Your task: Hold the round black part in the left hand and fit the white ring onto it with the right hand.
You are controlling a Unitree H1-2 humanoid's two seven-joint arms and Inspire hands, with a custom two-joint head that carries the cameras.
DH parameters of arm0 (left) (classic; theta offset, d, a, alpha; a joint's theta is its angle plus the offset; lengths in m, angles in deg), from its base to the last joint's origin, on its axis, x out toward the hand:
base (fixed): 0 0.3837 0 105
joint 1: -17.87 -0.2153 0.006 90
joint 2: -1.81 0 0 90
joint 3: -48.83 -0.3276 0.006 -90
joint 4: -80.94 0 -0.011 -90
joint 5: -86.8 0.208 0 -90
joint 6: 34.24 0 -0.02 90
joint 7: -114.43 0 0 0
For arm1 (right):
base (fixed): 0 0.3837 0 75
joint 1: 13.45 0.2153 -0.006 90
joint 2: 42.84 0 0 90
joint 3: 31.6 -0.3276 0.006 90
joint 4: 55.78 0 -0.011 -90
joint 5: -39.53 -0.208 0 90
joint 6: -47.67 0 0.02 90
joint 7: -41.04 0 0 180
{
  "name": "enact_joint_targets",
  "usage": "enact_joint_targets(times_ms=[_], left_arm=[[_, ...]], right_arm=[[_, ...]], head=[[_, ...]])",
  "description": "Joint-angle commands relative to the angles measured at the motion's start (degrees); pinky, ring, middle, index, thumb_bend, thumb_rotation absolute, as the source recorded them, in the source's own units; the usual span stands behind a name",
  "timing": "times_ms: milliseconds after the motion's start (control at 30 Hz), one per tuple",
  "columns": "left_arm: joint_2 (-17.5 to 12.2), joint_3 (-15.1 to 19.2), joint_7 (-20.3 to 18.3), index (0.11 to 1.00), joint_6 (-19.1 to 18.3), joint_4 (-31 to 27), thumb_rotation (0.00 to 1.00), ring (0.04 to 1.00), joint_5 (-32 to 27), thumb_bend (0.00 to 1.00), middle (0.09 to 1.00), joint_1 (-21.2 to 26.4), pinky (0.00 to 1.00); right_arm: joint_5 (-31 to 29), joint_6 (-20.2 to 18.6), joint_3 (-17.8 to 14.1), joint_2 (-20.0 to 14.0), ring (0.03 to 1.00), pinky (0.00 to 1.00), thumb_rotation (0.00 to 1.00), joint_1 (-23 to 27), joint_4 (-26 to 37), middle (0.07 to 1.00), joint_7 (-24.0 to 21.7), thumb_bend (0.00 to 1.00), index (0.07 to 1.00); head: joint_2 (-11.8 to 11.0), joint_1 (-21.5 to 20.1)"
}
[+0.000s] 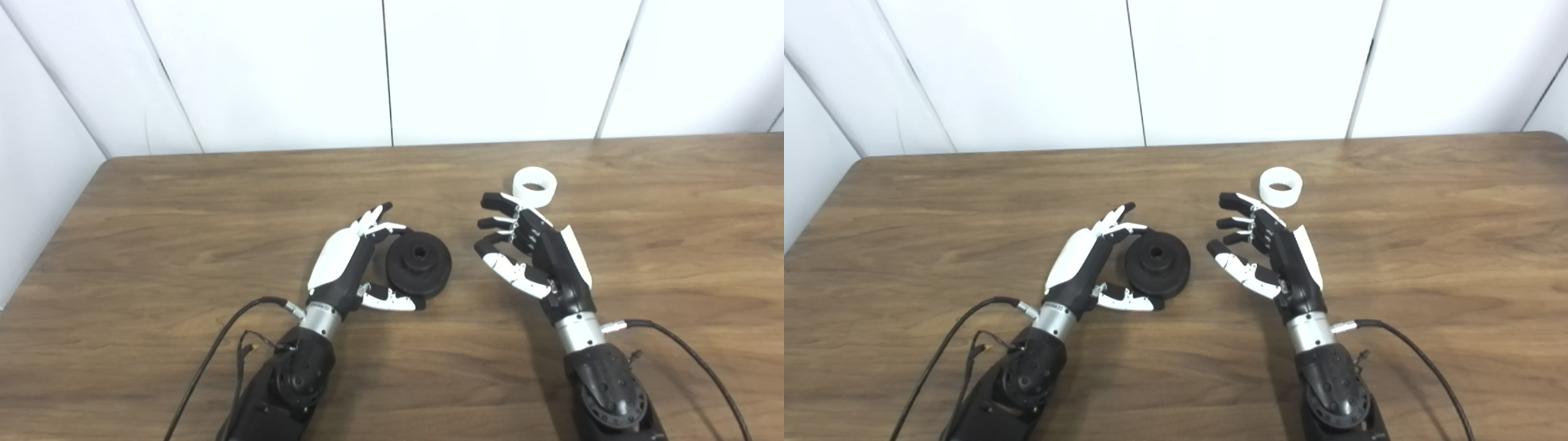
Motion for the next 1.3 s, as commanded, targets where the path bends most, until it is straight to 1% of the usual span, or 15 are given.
enact_joint_targets(times_ms=[0, 100, 267, 367, 500, 800, 867, 967, 1033, 1100, 1167, 1267], left_arm=[[-1.4, -2.2, -4.4, 0.728, -1.5, -1.4, 0.25, 1.0, 2.9, 1.0, 1.0, -1.0, 1.0], [-1.9, -3.0, -5.8, 0.774, -2.2, -2.8, 0.28, 1.0, 4.1, 1.0, 1.0, -1.5, 1.0], [-2.1, -3.6, -6.3, 0.777, -2.2, -4.0, 0.28, 1.0, 4.8, 1.0, 1.0, -2.4, 1.0], [-2.2, -3.9, -6.5, 0.798, -2.7, -4.0, 0.29, 1.0, 5.9, 1.0, 1.0, -2.7, 1.0], [-1.8, -3.7, -6.4, 0.818, -3.6, -4.0, 0.28, 1.0, 6.4, 1.0, 1.0, -2.6, 1.0], [-1.2, -2.8, -5.3, 0.826, -3.4, -2.8, 0.31, 1.0, 5.9, 1.0, 1.0, -2.3, 1.0], [-0.8, -2.5, -4.6, 0.816, -3.1, -2.6, 0.3, 1.0, 5.8, 1.0, 1.0, -2.4, 1.0], [0.7, -1.2, -1.6, 0.764, -1.6, -1.3, 0.26, 1.0, 4.9, 0.99, 1.0, -2.9, 1.0], [1.9, -0.1, 0.5, 0.725, -0.5, -0.6, 0.26, 1.0, 4.1, 0.97, 1.0, -3.3, 1.0], [2.7, 0.6, 2.3, 0.708, 0.4, 0.3, 0.25, 1.0, 4.0, 0.95, 1.0, -3.5, 1.0], [3.3, 1.2, 3.4, 0.699, 1.0, 0.7, 0.25, 1.0, 4.1, 0.94, 1.0, -3.7, 1.0], [3.9, 1.8, 3.9, 0.697, 1.0, 0.6, 0.24, 1.0, 3.8, 0.93, 1.0, -4.0, 1.0]], right_arm=[[1.0, 1.1, -0.7, -1.1, 0.698, 0.6, 0.33, -0.9, -1.3, 0.795, 0.3, 0.55, 0.78], [0.7, 0.8, -0.8, -1.2, 0.7, 0.6, 0.32, -1.0, -0.9, 0.797, 0.2, 0.55, 0.782], [0.1, 0.0, -1.0, -1.2, 0.709, 0.61, 0.34, -1.2, -0.4, 0.802, -0.1, 0.57, 0.786], [-0.2, -0.3, -1.0, -1.2, 0.71, 0.62, 0.34, -1.3, 0.0, 0.803, -0.2, 0.57, 0.788], [-0.4, -0.5, -1.0, -1.2, 0.708, 0.61, 0.35, -1.3, 0.2, 0.801, -0.3, 0.57, 0.786], [-0.1, 0.4, -1.0, -1.5, 0.697, 0.61, 0.32, -1.0, 0.0, 0.79, -0.2, 0.55, 0.784], [-0.2, 0.8, -1.2, -1.6, 0.701, 0.61, 0.32, -1.1, 0.0, 0.79, -0.2, 0.55, 0.783], [1.4, 2.4, -1.4, -2.0, 0.7, 0.61, 0.32, -0.9, 0.0, 0.783, 0.8, 0.54, 0.778], [3.3, 2.8, -1.5, -2.5, 0.705, 0.62, 0.32, -0.6, 0.5, 0.791, 1.6, 0.54, 0.778], [4.1, 3.0, -1.6, -2.9, 0.712, 0.64, 0.3, -0.4, 0.8, 0.801, 1.8, 0.55, 0.777], [4.5, 3.0, -1.7, -3.1, 0.709, 0.63, 0.29, -0.4, 1.1, 0.807, 1.9, 0.54, 0.78], [4.7, 2.5, -2.1, -3.4, 0.706, 0.62, 0.32, -0.3, 1.4, 0.799, 1.9, 0.55, 0.778]], head=[[0.1, 0.1], [0.1, 0.1], [0.3, 0.1], [0.4, 0.1], [0.5, 0.1], [0.5, 0.1], [0.6, -0.1], [0.4, -0.4], [0.4, -0.4], [0.2, -1.2], [0.2, -1.5], [0.3, -1.9]])
